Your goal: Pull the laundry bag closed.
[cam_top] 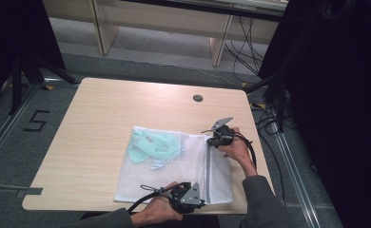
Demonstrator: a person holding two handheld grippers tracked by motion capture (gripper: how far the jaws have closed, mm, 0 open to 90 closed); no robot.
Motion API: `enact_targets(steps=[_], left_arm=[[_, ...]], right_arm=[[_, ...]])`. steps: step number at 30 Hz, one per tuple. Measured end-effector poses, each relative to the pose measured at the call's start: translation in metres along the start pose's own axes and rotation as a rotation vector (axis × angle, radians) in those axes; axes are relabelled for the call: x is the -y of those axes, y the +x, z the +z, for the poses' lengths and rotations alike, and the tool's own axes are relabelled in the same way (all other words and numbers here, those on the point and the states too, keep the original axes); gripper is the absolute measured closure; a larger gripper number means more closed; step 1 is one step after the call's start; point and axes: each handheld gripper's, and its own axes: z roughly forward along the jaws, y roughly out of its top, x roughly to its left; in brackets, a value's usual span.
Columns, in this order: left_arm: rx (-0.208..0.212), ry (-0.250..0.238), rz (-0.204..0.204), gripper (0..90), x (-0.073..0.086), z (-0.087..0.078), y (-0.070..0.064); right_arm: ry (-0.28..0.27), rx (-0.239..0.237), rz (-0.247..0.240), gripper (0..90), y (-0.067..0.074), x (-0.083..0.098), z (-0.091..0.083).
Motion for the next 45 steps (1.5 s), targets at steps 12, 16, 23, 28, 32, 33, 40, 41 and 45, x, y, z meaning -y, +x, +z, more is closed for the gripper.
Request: enact_targets(steps=[12, 16, 23, 28, 32, 33, 40, 41, 45], left_arm=[[-0.002, -0.003, -0.006, 88.6, -0.0005, -0.0004, -0.0006], [-0.006, -0.013, -0.019, 88.5, 0.0002, -0.0001, 0.0001], [-0.001, -0.008, -0.02, 88.5, 0.0004, -0.0005, 0.0006], [0.002, -0.002, -0.026, 88.6, 0.002, 0.0017, 0.0011], [-0.002, -0.009, -0.035, 88.7, 0.0024, 0.0018, 0.0024], [-0.002, -0.002, -0.029, 88.7, 0.0023, 0.0009, 0.0037], [-0.001, 0.003, -0.034, 88.4, 0.0033, 0.004, 0.0054], [-0.005, 0.008, -0.03, 88.2, 0.0036, 0.0043, 0.0061], [-0.012, 0.005, -0.032, 87.8, 0.0035, 0.0053, 0.0062]], right_arm=[[-0.012, 0.022, 0.011, 86.7, -0.0084, -0.0016, 0.0019], [-0.015, 0.019, 0.015, 86.7, -0.0092, -0.0015, 0.0019], [-0.008, 0.027, 0.014, 86.7, -0.0087, -0.0019, 0.0026], [-0.011, 0.036, 0.017, 86.7, -0.0085, -0.0034, 0.0026], [-0.018, 0.047, 0.022, 86.7, -0.0098, -0.0036, 0.0023], [-0.009, 0.039, 0.023, 86.7, -0.0101, -0.004, 0.0019], [-0.016, 0.05, 0.03, 86.7, -0.0096, -0.0055, 0.0046], [-0.038, 0.062, 0.021, 86.7, -0.0096, -0.0058, 0.0069], [-0.034, 0.082, 0.018, 86.7, -0.0098, -0.0072, 0.0102]])
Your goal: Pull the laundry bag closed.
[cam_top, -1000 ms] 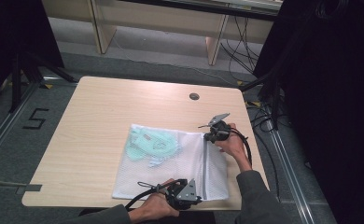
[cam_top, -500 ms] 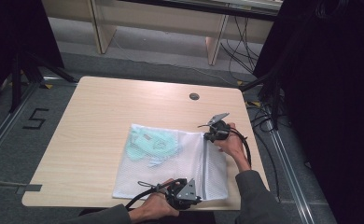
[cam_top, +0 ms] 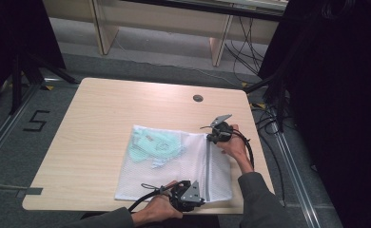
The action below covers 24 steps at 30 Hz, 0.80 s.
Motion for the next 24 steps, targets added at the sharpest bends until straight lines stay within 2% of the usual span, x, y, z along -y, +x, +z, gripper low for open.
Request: enact_targets(steps=[4, 5, 7, 8, 9, 10, 11, 12, 17, 18, 21, 22, 24], left_arm=[[0.002, 0.002, -0.005, 87.6, 0.0, -0.001, 0.002], [-0.002, -0.004, -0.008, 87.6, 0.0, -0.001, 0.002], [-0.003, -0.001, -0.007, 87.5, 0.0, -0.001, 0.004], [-0.002, 0.0, -0.01, 87.4, 0.0, -0.001, 0.004], [-0.005, -0.001, -0.013, 87.3, 0.0, -0.001, 0.005], [-0.008, -0.001, 0.004, 87.2, -0.001, -0.001, 0.006], [-0.008, 0.002, -0.011, 87.1, -0.001, -0.002, 0.006], [-0.007, -0.004, -0.017, 87.0, -0.001, -0.002, 0.006], [-0.008, -0.012, -0.04, 83.8, -0.001, -0.003, 0.009], [0.003, -0.001, -0.048, 82.4, -0.001, -0.003, 0.011], [-0.018, -0.008, -0.074, 73.3, -0.002, -0.005, 0.013], [-0.02, -0.01, -0.077, 70.4, -0.002, -0.006, 0.014], [-0.033, -0.02, -0.09, 63.3, -0.003, -0.009, 0.015]], right_arm=[[0.002, -0.009, -0.009, 86.7, -0.002, -0.003, -0.001], [0.027, -0.023, -0.003, 86.7, -0.001, -0.004, -0.003], [0.014, -0.015, -0.03, 86.7, -0.002, -0.004, 0.0], [0.009, -0.006, -0.024, 86.7, -0.002, -0.004, 0.002], [0.026, -0.018, -0.03, 86.6, -0.003, -0.005, 0.001], [0.022, -0.011, -0.005, 86.6, -0.001, -0.006, 0.003], [0.031, -0.02, 0.004, 86.6, 0.0, -0.006, 0.003], [0.027, -0.02, -0.021, 86.4, -0.002, -0.007, 0.003], [0.034, -0.02, 0.004, 82.4, -0.002, -0.006, 0.004], [0.026, -0.011, -0.007, 80.7, -0.002, -0.006, 0.005], [0.032, -0.01, 0.031, 74.7, -0.003, -0.006, 0.003], [0.011, 0.0, 0.03, 71.4, -0.003, -0.006, 0.004], [0.02, 0.003, 0.062, 64.1, -0.003, -0.008, 0.001]])
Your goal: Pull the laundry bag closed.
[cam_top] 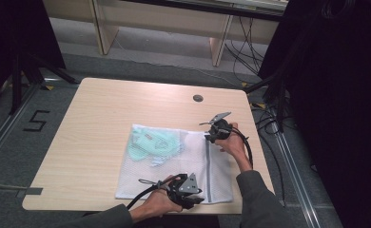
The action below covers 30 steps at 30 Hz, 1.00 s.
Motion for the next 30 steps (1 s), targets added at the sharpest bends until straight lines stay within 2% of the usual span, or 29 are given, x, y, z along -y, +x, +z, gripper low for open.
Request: enact_targets(steps=[1, 2, 3, 6, 7, 8, 10, 11, 12, 13, 14, 15, 16, 18, 19, 20, 21, 22, 25, 27, 29, 30], left_arm=[[-0.005, 0.001, -0.014, 58.9, -0.001, -0.003, 0.001], [-0.008, -0.001, -0.019, 55.4, -0.001, -0.004, 0.001], [-0.006, -0.004, -0.025, 54.3, -0.001, -0.007, 0.002], [-0.015, -0.002, -0.038, 48.6, -0.001, -0.014, 0.003], [-0.014, -0.008, -0.049, 46.6, -0.001, -0.016, 0.004], [-0.018, -0.008, -0.047, 45.7, -0.002, -0.02, 0.006], [-0.025, -0.019, -0.053, 44.5, -0.002, -0.025, 0.008], [-0.037, -0.011, -0.024, 44.0, -0.002, -0.029, 0.011], [-0.039, -0.025, -0.055, 43.4, 0.0, -0.029, 0.011], [-0.049, -0.022, -0.067, 42.6, 0.001, -0.031, 0.012], [-0.055, -0.023, -0.065, 41.6, 0.003, -0.034, 0.014], [-0.07, -0.014, -0.073, 41.1, 0.005, -0.036, 0.015], [-0.073, -0.017, -0.083, 41.1, 0.006, -0.039, 0.017], [-0.087, -0.021, -0.091, 40.5, 0.008, -0.043, 0.02], [-0.094, -0.027, -0.103, 40.1, 0.009, -0.045, 0.022], [-0.106, -0.023, -0.102, 39.6, 0.009, -0.048, 0.023], [-0.107, -0.034, -0.11, 39.2, 0.01, -0.05, 0.024], [-0.111, -0.021, -0.108, 38.9, 0.011, -0.053, 0.026], [-0.131, -0.032, -0.122, 37.9, 0.015, -0.059, 0.031], [-0.157, -0.035, -0.125, 36.8, 0.018, -0.064, 0.035], [-0.155, -0.034, -0.139, 36.3, 0.02, -0.069, 0.037], [-0.167, -0.034, -0.144, 35.9, 0.021, -0.072, 0.038]], right_arm=[[0.001, 0.006, 0.027, 62.9, 0.001, -0.001, -0.002], [0.0, 0.012, 0.029, 61.2, 0.003, -0.001, -0.004], [-0.033, 0.015, 0.004, 59.4, 0.003, -0.001, -0.003], [-0.048, 0.017, 0.034, 55.0, 0.01, -0.004, -0.009], [-0.055, 0.024, 0.022, 54.1, 0.012, -0.005, -0.011], [-0.062, 0.016, 0.031, 52.9, 0.014, -0.005, -0.013], [-0.074, 0.004, 0.044, 51.1, 0.018, -0.005, -0.017], [-0.071, -0.002, 0.04, 51.0, 0.019, -0.005, -0.019], [-0.069, -0.004, 0.05, 50.5, 0.021, -0.005, -0.021], [-0.072, -0.009, 0.052, 50.2, 0.022, -0.004, -0.023], [-0.093, -0.014, 0.064, 50.0, 0.023, -0.003, -0.022], [-0.074, -0.019, 0.056, 49.1, 0.022, -0.003, -0.026], [-0.094, -0.008, 0.066, 48.1, 0.024, -0.002, -0.025], [-0.069, -0.024, 0.058, 48.0, 0.025, -0.003, -0.029], [-0.092, -0.018, 0.067, 47.9, 0.028, -0.002, -0.029], [-0.093, -0.015, 0.074, 47.5, 0.029, -0.002, -0.032], [-0.106, -0.03, 0.07, 46.2, 0.031, -0.001, -0.033], [-0.093, -0.048, 0.078, 45.7, 0.033, -0.002, -0.036], [-0.127, -0.043, 0.054, 44.9, 0.039, 0.002, -0.04], [-0.145, -0.06, 0.056, 44.3, 0.043, 0.004, -0.044], [-0.149, -0.061, 0.053, 43.5, 0.047, 0.006, -0.049], [-0.167, -0.073, 0.071, 43.2, 0.05, 0.007, -0.049]])
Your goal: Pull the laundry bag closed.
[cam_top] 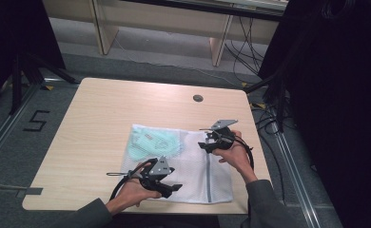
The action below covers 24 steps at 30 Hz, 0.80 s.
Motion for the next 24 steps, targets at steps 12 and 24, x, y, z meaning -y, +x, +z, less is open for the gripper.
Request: enact_targets(steps=[12, 24], left_arm=[[-0.07, -0.021, -0.036, 30.2, 0.009, -0.023, 0.016], [-0.115, -0.038, -0.066, 28.6, 0.015, -0.04, 0.022]], right_arm=[[-0.033, -0.016, -0.026, 39.8, 0.012, 0.011, -0.01], [-0.04, -0.035, -0.032, 37.7, 0.021, 0.022, -0.019]])
